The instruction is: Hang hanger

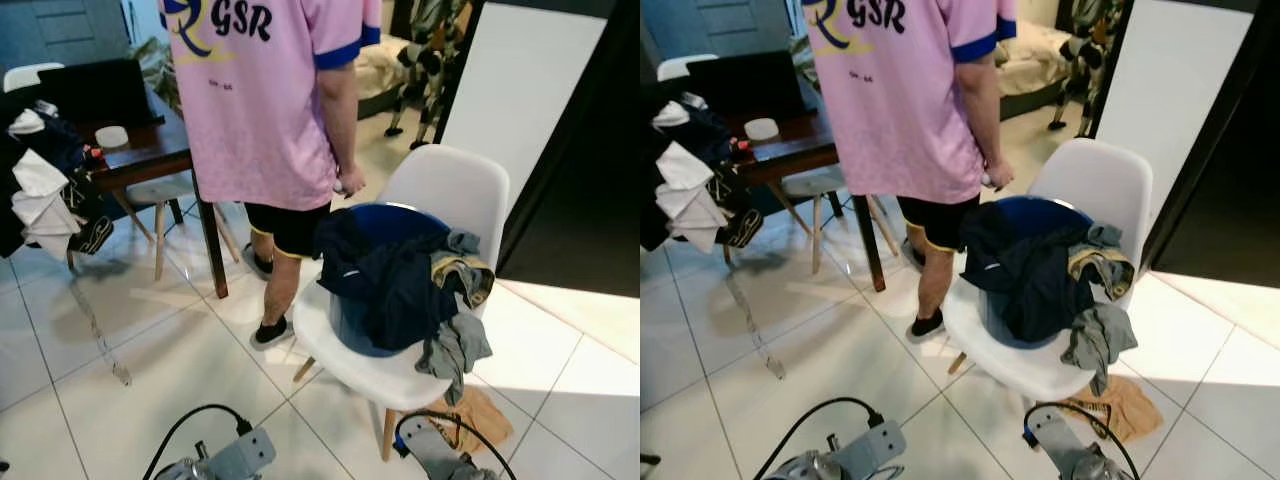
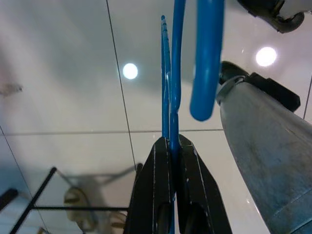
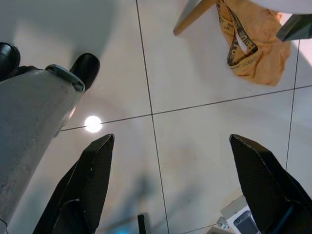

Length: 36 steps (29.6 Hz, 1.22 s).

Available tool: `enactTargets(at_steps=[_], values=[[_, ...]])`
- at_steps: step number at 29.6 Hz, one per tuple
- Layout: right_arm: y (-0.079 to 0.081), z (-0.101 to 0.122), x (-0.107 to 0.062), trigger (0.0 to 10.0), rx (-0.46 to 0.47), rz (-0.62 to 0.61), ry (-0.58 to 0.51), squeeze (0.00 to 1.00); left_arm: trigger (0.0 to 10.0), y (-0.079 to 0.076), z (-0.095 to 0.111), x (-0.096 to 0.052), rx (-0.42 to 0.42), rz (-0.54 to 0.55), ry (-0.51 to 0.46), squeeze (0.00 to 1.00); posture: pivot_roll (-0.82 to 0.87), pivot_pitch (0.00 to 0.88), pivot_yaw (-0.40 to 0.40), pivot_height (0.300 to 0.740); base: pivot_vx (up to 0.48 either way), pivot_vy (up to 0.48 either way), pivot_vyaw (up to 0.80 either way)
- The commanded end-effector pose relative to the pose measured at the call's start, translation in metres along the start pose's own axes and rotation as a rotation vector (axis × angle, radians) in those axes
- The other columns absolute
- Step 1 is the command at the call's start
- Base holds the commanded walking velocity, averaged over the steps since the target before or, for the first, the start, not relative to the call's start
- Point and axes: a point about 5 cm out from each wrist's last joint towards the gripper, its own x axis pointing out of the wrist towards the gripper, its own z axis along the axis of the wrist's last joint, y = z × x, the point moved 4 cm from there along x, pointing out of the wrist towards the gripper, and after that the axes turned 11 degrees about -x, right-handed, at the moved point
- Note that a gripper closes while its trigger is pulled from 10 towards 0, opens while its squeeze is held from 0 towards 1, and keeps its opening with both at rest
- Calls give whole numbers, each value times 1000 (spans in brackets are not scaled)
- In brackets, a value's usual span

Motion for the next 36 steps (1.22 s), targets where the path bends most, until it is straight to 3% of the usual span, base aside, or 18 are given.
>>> enactTargets(at_steps=[1,4,29,34,36], values=[[3,-2,0,10000,0,10,7,0,10000,-2,-5,0,-20,-4,26,0,55,0,-35,740,-386,0,-800],[3,-2,0,10000,-2,12,6,0,10000,-2,-5,0,-45,0,21,0,54,0,-32,740,-463,0,-800],[2,1,0,10000,-1,17,-2,0,10000,2,1,0,-18,22,-11,0,51,0,-33,740,0,0,-800],[2,3,0,10000,29,5,-25,0,10000,10,4,-1,-39,100,-59,0,50,0,-31,740,0,0,-800],[2,8,0,10000,103,-11,-79,0,10000,16,6,-2,-117,174,-116,0,41,0,-27,740,0,0,-775]])
